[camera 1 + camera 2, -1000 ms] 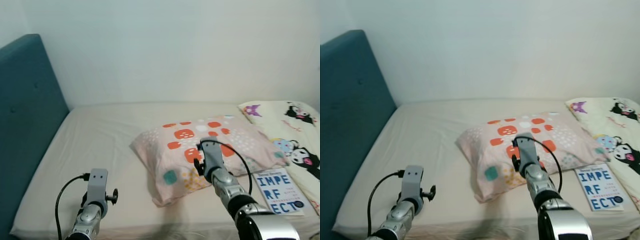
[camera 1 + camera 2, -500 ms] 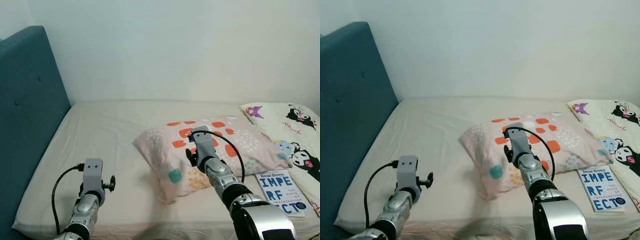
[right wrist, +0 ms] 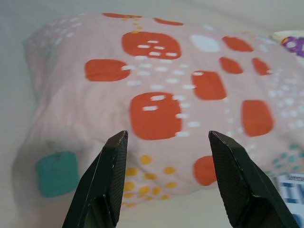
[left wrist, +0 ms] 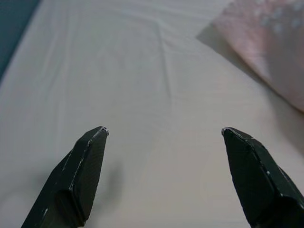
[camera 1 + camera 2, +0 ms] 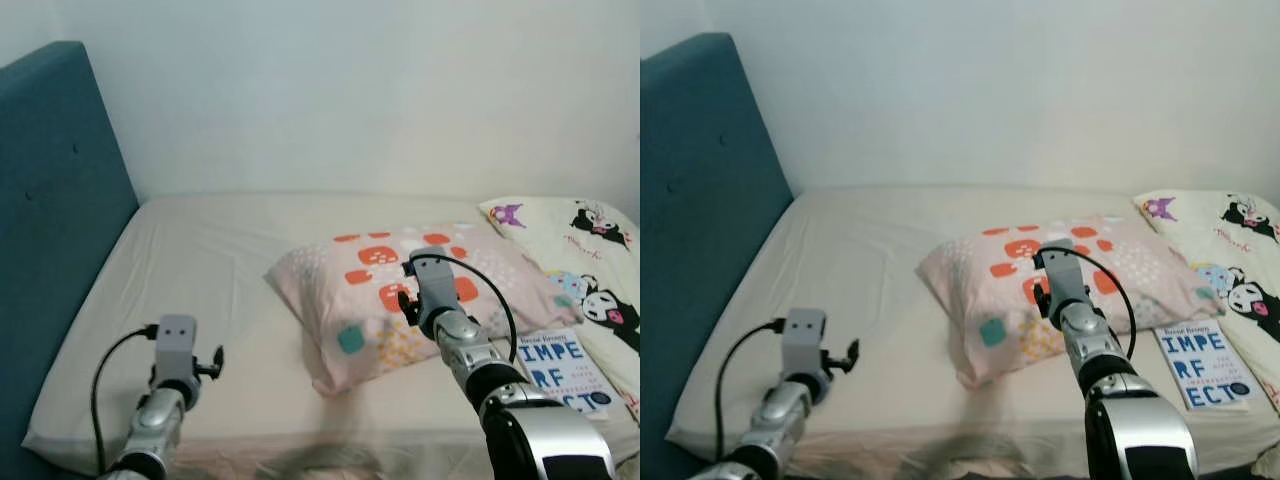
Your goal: Clean up the room
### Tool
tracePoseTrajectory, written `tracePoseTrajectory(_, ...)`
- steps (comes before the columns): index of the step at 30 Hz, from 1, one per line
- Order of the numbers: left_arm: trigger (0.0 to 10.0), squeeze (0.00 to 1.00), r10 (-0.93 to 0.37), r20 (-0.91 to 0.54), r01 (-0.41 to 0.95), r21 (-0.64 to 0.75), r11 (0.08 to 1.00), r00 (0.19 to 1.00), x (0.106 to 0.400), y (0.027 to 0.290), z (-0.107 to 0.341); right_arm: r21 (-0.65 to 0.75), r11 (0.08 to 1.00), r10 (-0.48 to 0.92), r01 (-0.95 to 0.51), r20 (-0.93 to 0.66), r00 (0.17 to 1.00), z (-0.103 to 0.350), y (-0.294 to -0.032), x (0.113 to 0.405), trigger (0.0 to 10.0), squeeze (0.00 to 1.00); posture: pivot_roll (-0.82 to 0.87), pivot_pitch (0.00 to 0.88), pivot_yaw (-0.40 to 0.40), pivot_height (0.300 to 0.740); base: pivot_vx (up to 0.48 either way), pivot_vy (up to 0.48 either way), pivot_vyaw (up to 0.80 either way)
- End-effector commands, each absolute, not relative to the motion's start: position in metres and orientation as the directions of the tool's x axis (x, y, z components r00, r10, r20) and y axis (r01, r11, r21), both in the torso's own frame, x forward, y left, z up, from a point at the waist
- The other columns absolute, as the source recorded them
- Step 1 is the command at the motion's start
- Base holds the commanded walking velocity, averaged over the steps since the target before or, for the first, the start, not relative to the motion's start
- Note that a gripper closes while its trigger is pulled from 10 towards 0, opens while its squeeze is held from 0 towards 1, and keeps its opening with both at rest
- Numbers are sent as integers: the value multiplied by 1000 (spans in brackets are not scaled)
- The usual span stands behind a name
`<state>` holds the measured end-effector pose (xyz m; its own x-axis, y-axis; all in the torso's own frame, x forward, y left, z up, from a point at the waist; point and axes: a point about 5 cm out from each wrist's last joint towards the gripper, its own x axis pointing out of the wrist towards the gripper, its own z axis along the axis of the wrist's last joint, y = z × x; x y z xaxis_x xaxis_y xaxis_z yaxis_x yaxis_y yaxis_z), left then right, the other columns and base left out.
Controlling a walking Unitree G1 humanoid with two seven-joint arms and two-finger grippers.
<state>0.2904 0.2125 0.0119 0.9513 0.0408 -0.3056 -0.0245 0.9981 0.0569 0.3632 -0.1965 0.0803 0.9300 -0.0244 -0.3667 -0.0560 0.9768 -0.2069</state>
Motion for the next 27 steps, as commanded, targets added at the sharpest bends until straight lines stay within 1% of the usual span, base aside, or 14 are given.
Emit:
tracePoseTrajectory(1,10000,0,30,-270,-11,74,997,962,289,218,16,-166,984,0,-60,-340,940,84,-195,365,10000,0,55,24,-36,620,0,0,0)
tracePoseTrajectory(5,10000,0,10,-203,7,85,996,979,295,222,28,-143,986,41,-88,-305,951,90,-191,368,10000,0,60,45,-34,610,0,0,0)
tracePoseTrajectory(6,10000,0,-9,-148,24,99,995,989,301,224,40,-129,986,69,-109,-276,959,96,-188,371,10000,0,82,102,-19,605,0,0,0)
tracePoseTrajectory(8,10000,0,-21,-114,34,110,993,993,304,225,48,-121,985,87,-121,-257,963,100,-185,373,10000,0,82,102,-19,600,0,0,0)
tracePoseTrajectory(9,10000,0,-31,-81,40,118,992,996,302,229,53,-120,984,100,-131,-238,966,101,-183,373,10000,0,89,145,3,595,0,0,0)
tracePoseTrajectory(10,10000,0,-31,-81,40,118,992,996,302,229,53,-120,984,100,-131,-238,966,101,-183,373,10000,0,89,145,3,595,0,0,0)
tracePoseTrajectory(13,10000,0,-93,-19,94,116,989,996,307,223,68,-140,982,102,-127,-173,980,116,-183,379,10000,0,99,194,24,585,0,0,0)
tracePoseTrajectory(14,10000,0,-138,18,135,118,984,990,308,217,77,-171,978,100,-119,-116,988,131,-186,384,10000,0,106,219,28,575,0,0,0)
tracePoseTrajectory(17,10000,0,-148,29,143,122,982,989,308,215,80,-190,975,99,-117,-99,990,136,-187,386,10000,0,106,225,29,570,0,0,0)
tracePoseTrajectory(18,10000,0,-158,44,152,120,981,986,308,212,84,-184,977,93,-105,-73,993,145,-189,389,10000,0,104,241,31,565,0,0,0)
tracePoseTrajectory(19,10000,0,-175,52,167,127,978,983,308,209,86,-126,988,81,-84,-31,996,157,-194,392,10000,0,103,250,30,560,0,0,0)
tracePoseTrajectory(23,10000,0,-195,57,186,135,973,979,306,205,87,-32,998,52,-51,33,998,173,-203,396,10000,0,101,253,30,550,0,0,0)
tracePoseTrajectory(25,10000,0,-213,52,204,142,969,976,304,201,85,18,999,-41,39,81,996,182,-223,393,10000,0,98,255,27,540,0,0,0)
tracePoseTrajectory(27,10000,0,-217,51,208,144,968,975,304,200,85,27,998,-65,63,90,994,183,-228,392,10000,0,98,253,26,535,0,0,0)
